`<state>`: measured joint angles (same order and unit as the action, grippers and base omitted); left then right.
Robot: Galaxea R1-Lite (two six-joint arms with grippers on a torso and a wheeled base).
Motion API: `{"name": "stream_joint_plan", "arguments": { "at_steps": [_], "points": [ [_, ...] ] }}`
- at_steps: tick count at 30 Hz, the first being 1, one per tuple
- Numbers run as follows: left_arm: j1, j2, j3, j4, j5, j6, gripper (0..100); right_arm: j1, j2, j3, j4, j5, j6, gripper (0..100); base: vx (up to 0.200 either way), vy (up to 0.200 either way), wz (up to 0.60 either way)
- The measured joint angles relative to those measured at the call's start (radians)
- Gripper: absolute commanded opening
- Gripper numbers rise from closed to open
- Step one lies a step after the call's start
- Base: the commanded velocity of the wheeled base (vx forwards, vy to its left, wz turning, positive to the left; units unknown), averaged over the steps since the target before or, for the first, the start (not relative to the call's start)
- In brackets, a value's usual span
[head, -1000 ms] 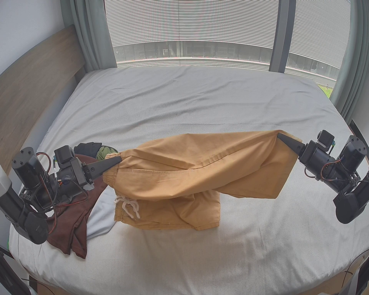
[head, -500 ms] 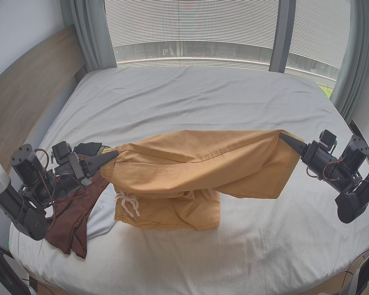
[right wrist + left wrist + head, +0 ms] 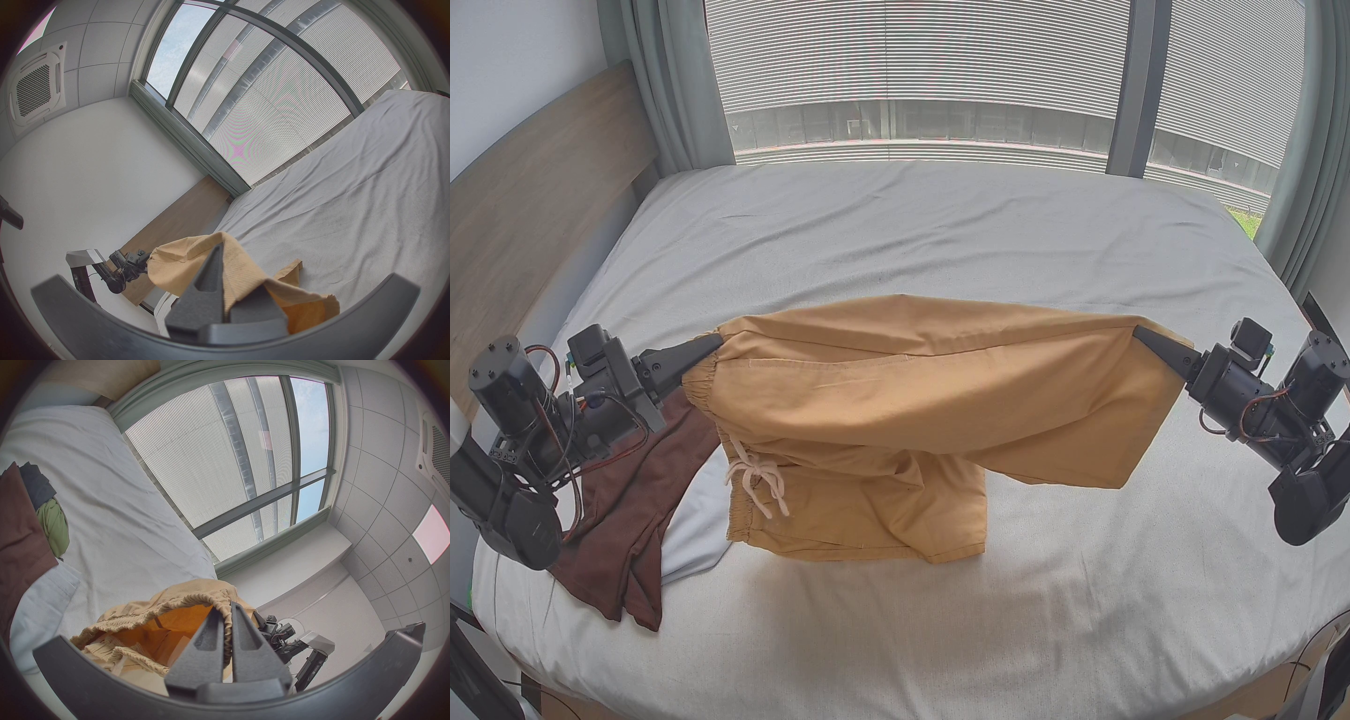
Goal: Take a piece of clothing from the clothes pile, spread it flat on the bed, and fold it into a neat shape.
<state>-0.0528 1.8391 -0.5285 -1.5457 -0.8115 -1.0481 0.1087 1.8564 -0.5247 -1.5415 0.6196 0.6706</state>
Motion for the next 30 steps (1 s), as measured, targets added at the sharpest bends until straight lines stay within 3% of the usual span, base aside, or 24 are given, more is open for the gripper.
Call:
{"name": "stream_joint_plan", "arguments": {
  "at_steps": [30],
  "points": [
    [0.031, 0.006, -0.05, 0.0, 0.034, -0.103, 0, -0.026, -0.029, 0.005, 0.0, 0.037, 0.001, 0, 0.0, 0.0, 0.0]
  ]
}}
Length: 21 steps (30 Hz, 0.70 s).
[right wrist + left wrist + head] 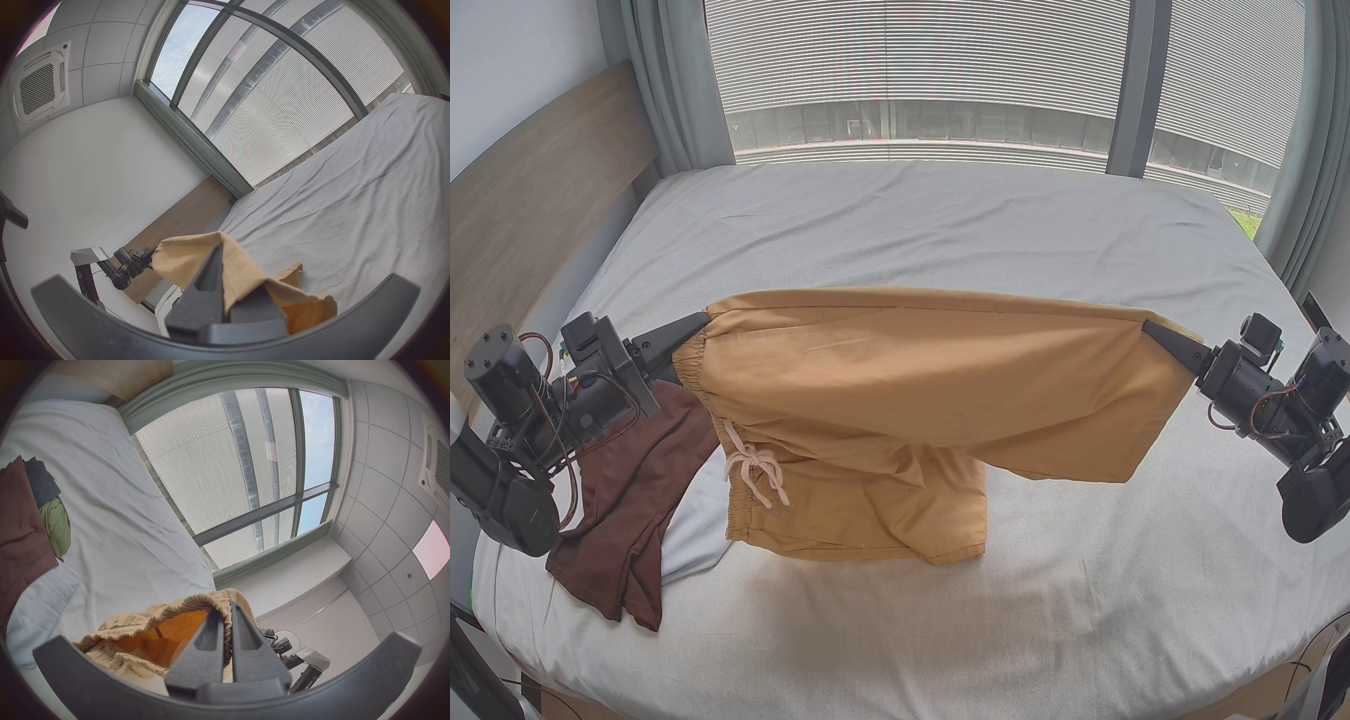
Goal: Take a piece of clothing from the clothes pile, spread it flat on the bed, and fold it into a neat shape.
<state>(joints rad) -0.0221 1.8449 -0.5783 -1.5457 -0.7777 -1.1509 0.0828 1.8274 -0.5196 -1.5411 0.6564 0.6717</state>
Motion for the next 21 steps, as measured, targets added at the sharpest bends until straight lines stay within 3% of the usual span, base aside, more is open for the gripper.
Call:
{"name": "stream_joint_plan", "arguments": {
  "at_steps": [21],
  "points": [
    [0.024, 0.049, -0.02, 0.0, 0.008, 0.008, 0, 0.053, -0.128, 0.023, 0.001, 0.011, 0.007, 0, 0.0, 0.0, 0.0]
  ]
}}
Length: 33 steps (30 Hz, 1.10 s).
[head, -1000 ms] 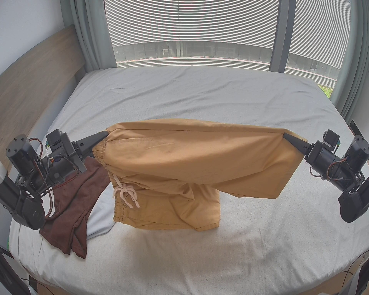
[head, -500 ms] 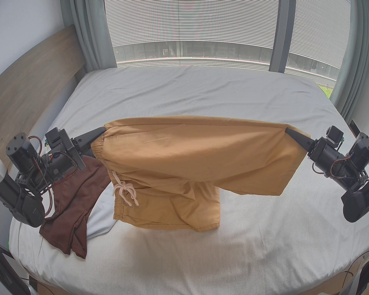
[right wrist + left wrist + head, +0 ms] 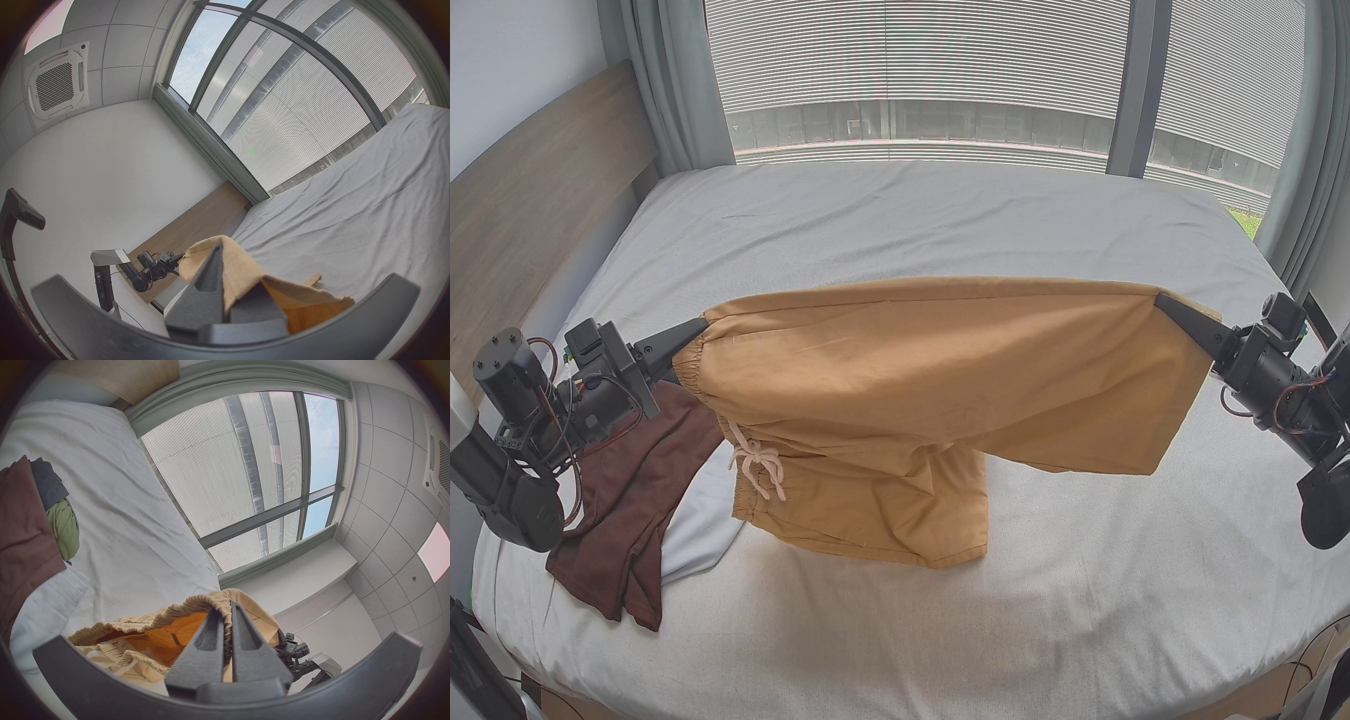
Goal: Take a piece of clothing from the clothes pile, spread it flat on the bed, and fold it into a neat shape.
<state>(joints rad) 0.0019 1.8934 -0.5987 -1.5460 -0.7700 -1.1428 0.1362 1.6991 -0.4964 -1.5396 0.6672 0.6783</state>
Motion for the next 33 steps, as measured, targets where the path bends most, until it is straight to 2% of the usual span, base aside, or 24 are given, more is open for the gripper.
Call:
{"name": "stream_joint_plan", "arguments": {
  "at_steps": [16, 33],
  "points": [
    [0.019, -0.014, 0.021, 0.001, 0.004, 0.026, 0, -0.007, 0.124, -0.034, -0.001, -0.005, -0.006, 0, 0.0, 0.0, 0.0],
    [0.015, 0.027, -0.009, 0.002, 0.07, 0.032, 0, -0.007, 0.325, -0.255, -0.001, -0.011, -0.006, 0, 0.0, 0.0, 0.0]
  ]
}}
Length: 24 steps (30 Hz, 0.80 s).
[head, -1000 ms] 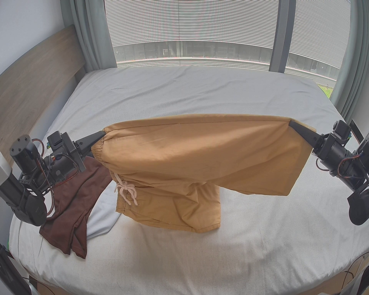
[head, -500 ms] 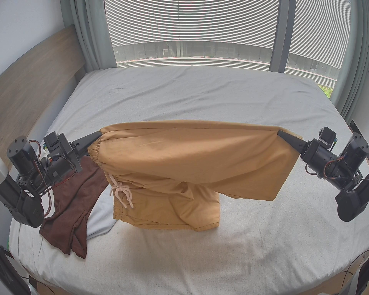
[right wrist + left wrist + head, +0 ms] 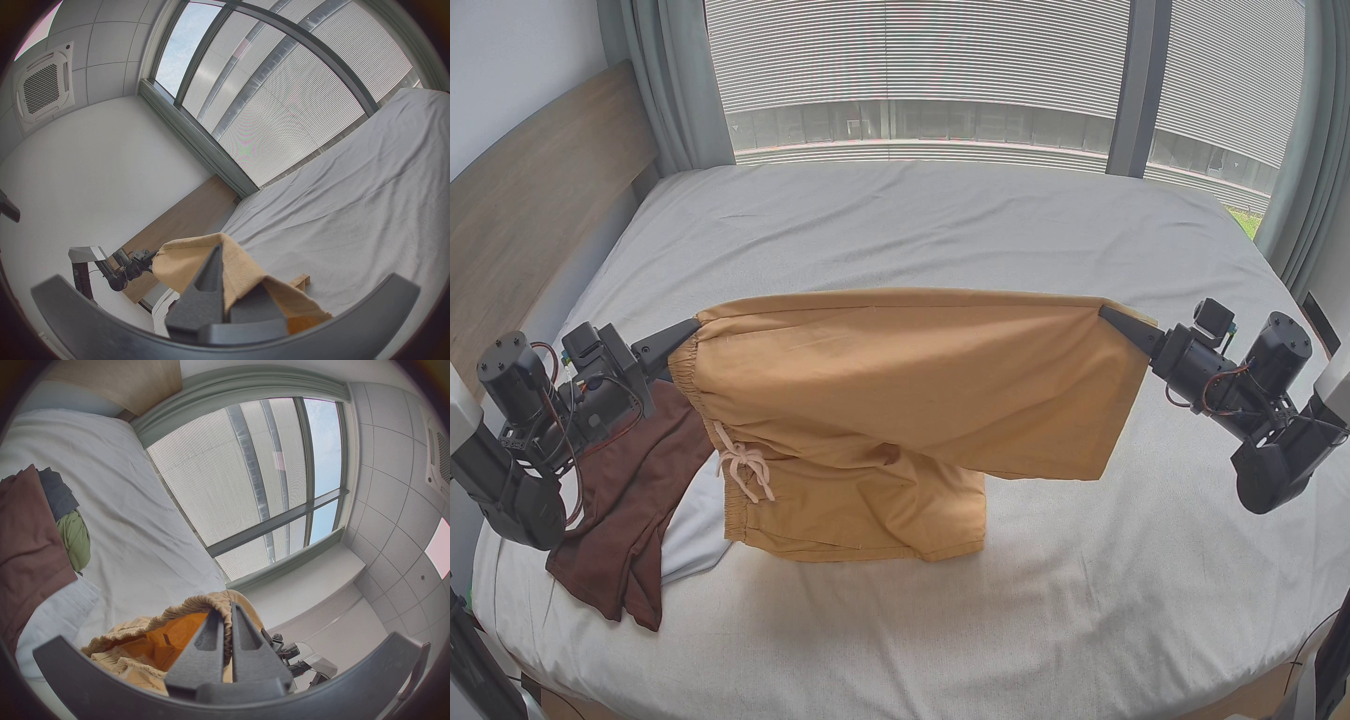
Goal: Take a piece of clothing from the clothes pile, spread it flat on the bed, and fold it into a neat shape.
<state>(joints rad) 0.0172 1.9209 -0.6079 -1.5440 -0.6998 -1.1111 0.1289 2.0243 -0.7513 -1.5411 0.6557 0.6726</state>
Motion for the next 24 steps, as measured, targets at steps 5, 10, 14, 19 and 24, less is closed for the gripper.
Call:
{"name": "stream_joint_plan", "arguments": {
  "at_steps": [5, 10, 14, 19, 24],
  "points": [
    [-0.004, 0.049, -0.064, 0.0, 0.06, 0.0, 0, -0.003, 0.08, -0.092, 0.0, -0.002, 0.001, 0, 0.0, 0.0, 0.0],
    [-0.009, 0.1, -0.131, 0.0, 0.098, -0.001, 0, -0.005, 0.159, -0.186, 0.001, -0.002, 0.003, 0, 0.0, 0.0, 0.0],
    [-0.012, 0.137, -0.183, 0.0, 0.126, -0.001, 0, -0.008, 0.207, -0.261, 0.01, -0.003, 0.004, 0, 0.0, 0.0, 0.0],
    [-0.02, 0.189, -0.24, 0.0, 0.145, -0.001, 0, -0.016, 0.247, -0.342, 0.065, -0.003, 0.005, 0, 0.0, 0.0, 0.0],
    [-0.024, 0.223, -0.272, 0.0, 0.146, -0.003, 0, -0.024, 0.28, -0.394, 0.084, -0.003, 0.005, 0, 0.0, 0.0, 0.0]
  ]
}}
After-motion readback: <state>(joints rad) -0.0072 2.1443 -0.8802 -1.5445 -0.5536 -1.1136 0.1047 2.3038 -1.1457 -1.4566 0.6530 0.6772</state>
